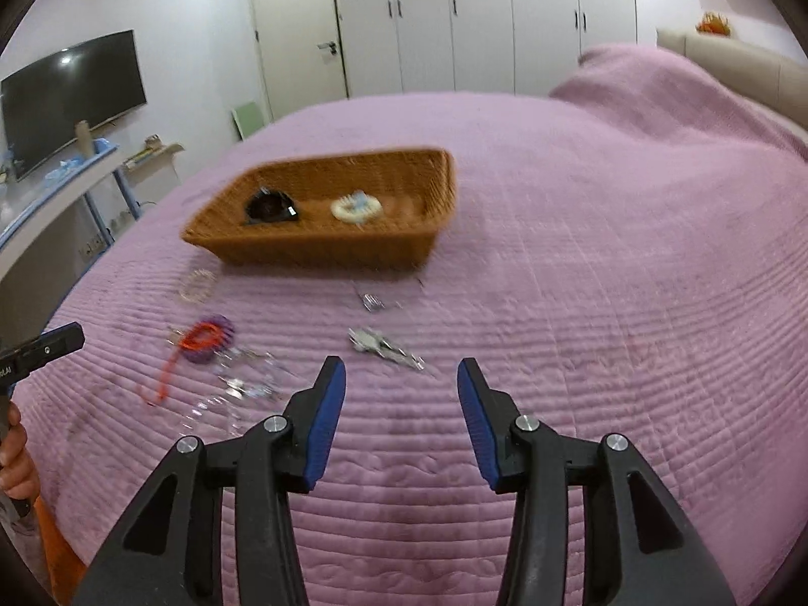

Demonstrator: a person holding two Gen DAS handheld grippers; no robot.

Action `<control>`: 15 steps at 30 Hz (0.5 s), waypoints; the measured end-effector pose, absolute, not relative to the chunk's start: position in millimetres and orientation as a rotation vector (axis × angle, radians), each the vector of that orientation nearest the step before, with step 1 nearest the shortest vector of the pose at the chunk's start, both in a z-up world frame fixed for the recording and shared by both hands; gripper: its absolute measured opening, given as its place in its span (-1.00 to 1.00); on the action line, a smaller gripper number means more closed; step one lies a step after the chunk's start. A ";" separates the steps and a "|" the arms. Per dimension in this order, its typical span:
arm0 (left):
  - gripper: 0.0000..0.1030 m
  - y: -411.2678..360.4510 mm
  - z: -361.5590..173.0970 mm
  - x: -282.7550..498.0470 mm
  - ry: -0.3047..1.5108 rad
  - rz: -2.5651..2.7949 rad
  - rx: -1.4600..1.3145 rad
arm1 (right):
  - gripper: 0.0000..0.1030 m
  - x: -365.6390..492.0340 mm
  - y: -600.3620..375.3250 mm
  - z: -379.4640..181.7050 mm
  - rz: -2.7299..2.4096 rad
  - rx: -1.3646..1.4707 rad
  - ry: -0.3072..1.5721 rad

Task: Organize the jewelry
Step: 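Grasp the key-shaped pendant with the right tool while the left tool grasps the small ring charm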

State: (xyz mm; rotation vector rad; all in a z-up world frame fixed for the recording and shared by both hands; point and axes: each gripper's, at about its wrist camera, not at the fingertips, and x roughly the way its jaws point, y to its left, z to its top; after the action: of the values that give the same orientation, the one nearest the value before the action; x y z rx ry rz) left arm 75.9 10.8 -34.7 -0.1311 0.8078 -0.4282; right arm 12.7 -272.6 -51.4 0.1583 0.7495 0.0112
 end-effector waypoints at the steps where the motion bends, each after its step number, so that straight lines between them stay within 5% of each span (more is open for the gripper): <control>1: -0.03 6.3 -39.1 78.2 0.822 -0.423 -0.122 | -0.05 17.3 -273.6 -57.1 0.015 0.160 0.767; 15: -0.03 -22.8 -71.6 111.3 0.938 -0.368 -0.034 | -0.05 77.5 -248.6 -85.8 0.098 -0.036 0.858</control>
State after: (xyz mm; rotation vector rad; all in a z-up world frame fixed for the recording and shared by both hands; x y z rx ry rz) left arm 111.3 -22.8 -71.6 -0.0336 0.9380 -0.3676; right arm 77.5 -248.6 -85.8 -0.0363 0.8577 0.0983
